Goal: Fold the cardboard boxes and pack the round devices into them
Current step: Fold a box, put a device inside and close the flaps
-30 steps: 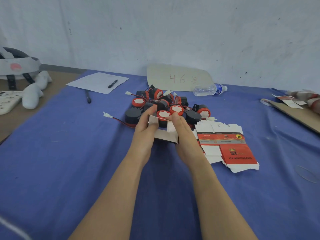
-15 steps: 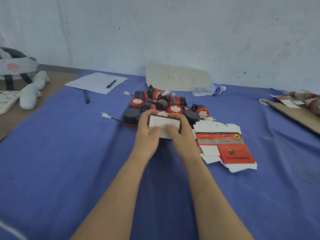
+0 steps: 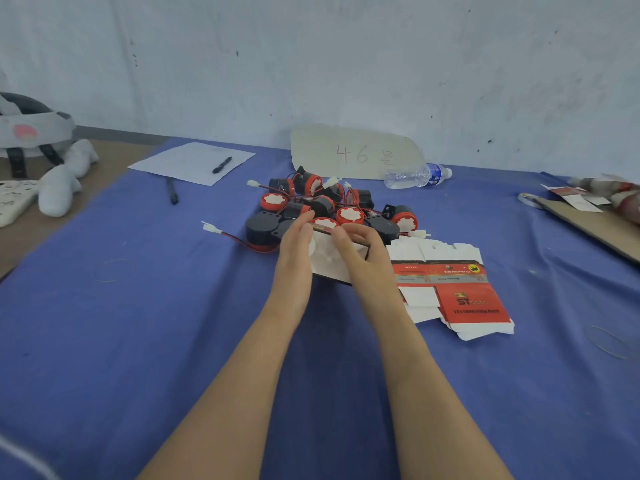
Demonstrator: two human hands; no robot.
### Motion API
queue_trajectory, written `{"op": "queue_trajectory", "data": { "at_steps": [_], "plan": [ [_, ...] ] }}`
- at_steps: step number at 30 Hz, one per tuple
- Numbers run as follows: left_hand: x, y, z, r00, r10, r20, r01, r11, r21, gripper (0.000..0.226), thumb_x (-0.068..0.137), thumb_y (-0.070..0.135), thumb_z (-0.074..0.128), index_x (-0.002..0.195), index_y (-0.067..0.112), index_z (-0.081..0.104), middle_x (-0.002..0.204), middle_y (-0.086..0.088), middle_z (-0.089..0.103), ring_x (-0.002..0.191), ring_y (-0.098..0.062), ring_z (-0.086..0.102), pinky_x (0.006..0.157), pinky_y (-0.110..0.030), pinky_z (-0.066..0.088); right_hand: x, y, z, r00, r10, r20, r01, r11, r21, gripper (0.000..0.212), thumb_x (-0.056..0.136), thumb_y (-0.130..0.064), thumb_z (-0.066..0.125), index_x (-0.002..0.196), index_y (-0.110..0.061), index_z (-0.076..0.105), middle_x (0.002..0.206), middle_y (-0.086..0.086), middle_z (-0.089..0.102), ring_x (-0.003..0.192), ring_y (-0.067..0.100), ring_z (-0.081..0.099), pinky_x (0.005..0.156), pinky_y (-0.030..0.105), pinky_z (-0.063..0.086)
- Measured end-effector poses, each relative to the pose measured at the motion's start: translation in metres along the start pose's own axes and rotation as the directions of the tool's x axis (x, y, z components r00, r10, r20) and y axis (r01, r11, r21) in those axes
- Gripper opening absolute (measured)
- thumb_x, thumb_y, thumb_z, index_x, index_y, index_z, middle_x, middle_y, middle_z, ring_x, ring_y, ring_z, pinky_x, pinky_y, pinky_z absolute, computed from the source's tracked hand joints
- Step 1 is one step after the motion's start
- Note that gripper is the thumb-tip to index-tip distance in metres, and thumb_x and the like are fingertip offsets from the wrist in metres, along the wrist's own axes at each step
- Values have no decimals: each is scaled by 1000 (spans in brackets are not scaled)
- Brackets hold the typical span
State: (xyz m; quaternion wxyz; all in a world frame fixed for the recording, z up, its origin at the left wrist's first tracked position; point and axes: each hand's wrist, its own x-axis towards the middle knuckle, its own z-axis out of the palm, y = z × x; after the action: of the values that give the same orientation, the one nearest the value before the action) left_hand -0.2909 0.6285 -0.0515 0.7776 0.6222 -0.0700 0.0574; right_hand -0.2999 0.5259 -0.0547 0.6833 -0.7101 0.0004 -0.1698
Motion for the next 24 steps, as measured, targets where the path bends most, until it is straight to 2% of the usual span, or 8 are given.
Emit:
{"op": "queue_trajectory", "data": {
  "at_steps": [3,7,10,12,14,18,21,24],
  "plan": [
    [1,3,-4,996,-93,13,94,984,-150,32,98,35,42,120,30,65,127,3,64,121,-15,56,110,-44,39,0,2,-4,997,-45,69,53,990,-128,31,85,-30,70,114,-27,59,109,-20,60,98,-11,55,73,6,46],
    [-2,3,-4,997,-64,32,67,990,-123,31,94,42,42,98,40,72,113,6,70,111,-14,62,106,-43,43,0,3,-4,994,-99,34,104,970,-218,26,86,-27,69,110,-30,59,103,-26,59,96,-14,53,70,0,41],
    [2,2,-4,997,-76,-3,74,985,-153,30,97,39,43,114,34,67,127,2,63,122,-16,56,110,-45,38,-1,1,-3,996,-58,71,64,994,-93,25,88,-30,66,112,-28,60,107,-19,62,91,-14,57,67,4,44],
    [4,1,-4,997,-78,-6,76,987,-145,41,99,44,41,132,24,56,141,-4,52,132,-19,47,114,-46,33,-2,-3,-1,997,14,72,-15,1000,16,26,89,-42,60,111,-28,62,107,-12,65,92,-7,60,65,6,45],
    [3,1,-2,997,-72,1,71,991,-114,48,99,47,39,137,21,50,144,-6,48,134,-20,44,114,-46,32,-1,-4,-1,998,37,52,-39,999,34,30,89,-47,58,111,-28,63,108,-10,65,94,-3,61,65,7,45],
    [1,3,-1,999,-37,-11,36,993,-109,39,101,43,36,132,27,55,135,3,57,125,-11,52,112,-39,37,-1,-2,-2,999,-23,30,25,998,-63,35,85,-39,68,117,-26,62,113,-12,63,98,-3,59,66,7,47],
    [0,3,-2,999,-24,28,28,988,-150,38,102,44,32,122,31,62,121,13,67,117,-5,58,109,-34,40,0,-1,-3,998,-66,-5,64,985,-162,33,83,-40,70,113,-29,64,108,-17,65,98,-3,59,68,9,48],
    [-2,5,-3,999,8,45,0,985,-172,40,99,51,31,109,37,67,112,16,70,112,-3,61,104,-32,41,1,0,-4,998,-59,0,59,987,-147,28,83,-43,69,107,-29,66,102,-20,64,91,-11,57,63,5,44]
  ]
}}
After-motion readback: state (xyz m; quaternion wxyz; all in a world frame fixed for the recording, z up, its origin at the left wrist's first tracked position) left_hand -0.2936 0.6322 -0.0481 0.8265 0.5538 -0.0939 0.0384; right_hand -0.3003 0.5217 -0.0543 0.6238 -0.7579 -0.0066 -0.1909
